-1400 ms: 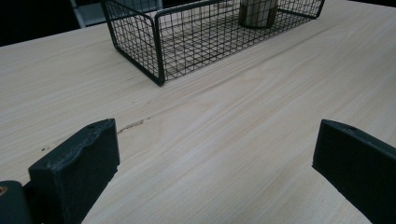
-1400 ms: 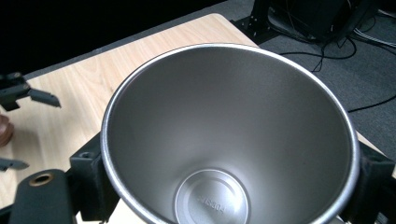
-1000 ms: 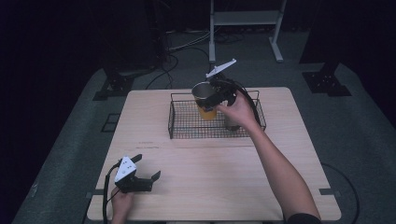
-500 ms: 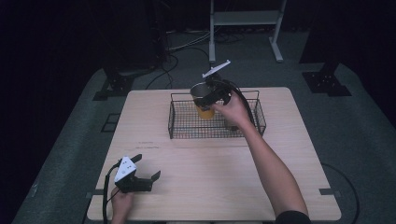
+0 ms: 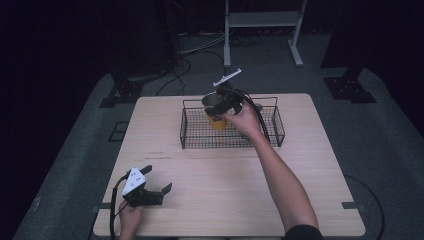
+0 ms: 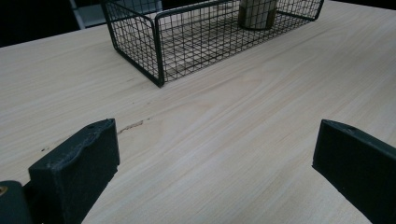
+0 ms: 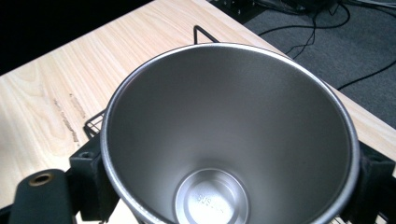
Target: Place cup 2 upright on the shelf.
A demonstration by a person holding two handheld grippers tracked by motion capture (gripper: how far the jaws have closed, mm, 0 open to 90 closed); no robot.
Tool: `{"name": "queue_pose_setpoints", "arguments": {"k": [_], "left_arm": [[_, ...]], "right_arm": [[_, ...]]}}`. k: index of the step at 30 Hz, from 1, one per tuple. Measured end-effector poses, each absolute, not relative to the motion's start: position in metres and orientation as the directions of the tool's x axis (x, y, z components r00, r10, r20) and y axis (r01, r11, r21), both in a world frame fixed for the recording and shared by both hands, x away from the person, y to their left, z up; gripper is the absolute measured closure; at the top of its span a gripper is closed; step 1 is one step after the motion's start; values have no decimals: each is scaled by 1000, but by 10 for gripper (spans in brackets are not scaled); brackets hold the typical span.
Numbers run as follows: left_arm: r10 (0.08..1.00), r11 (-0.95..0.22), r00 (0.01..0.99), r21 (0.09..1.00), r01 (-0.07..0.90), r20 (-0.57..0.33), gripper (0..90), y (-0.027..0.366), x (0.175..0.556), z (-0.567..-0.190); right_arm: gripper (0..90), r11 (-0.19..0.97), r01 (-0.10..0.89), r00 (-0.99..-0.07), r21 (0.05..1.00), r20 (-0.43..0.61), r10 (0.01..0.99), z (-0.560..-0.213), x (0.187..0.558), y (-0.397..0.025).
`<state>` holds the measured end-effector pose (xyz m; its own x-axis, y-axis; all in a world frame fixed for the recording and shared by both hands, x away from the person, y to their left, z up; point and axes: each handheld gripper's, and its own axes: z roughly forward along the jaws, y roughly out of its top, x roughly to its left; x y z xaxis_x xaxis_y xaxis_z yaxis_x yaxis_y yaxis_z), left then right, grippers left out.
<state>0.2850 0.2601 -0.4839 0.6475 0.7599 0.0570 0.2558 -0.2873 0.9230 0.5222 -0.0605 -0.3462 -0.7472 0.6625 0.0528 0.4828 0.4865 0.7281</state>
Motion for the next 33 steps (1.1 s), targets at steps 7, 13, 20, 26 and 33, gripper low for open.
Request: {"name": "queue_pose_setpoints", "arguments": {"k": [7,13,20,26,33], "left_arm": [[761,-285,647,924,255,57,0,260,285,-484],[760,-286,648,924,254,57,0,260,285,-484],[761,-281,647,925,256,52,0,260,285,-484],[761,-279,647,926,256,50,0,260,285,-484],[761,-282,647,925,255,54,0,260,285,-484]], "right_arm": [[125,478,494,-736,726,56,674,-357,528,-56],[125,484,500,-735,718,56,676,-365,531,-51],[125,482,517,-729,707,69,681,-375,534,-47],[125,496,525,-724,692,57,687,-386,535,-45],[124,490,549,-710,677,69,701,-397,539,-47]]}}
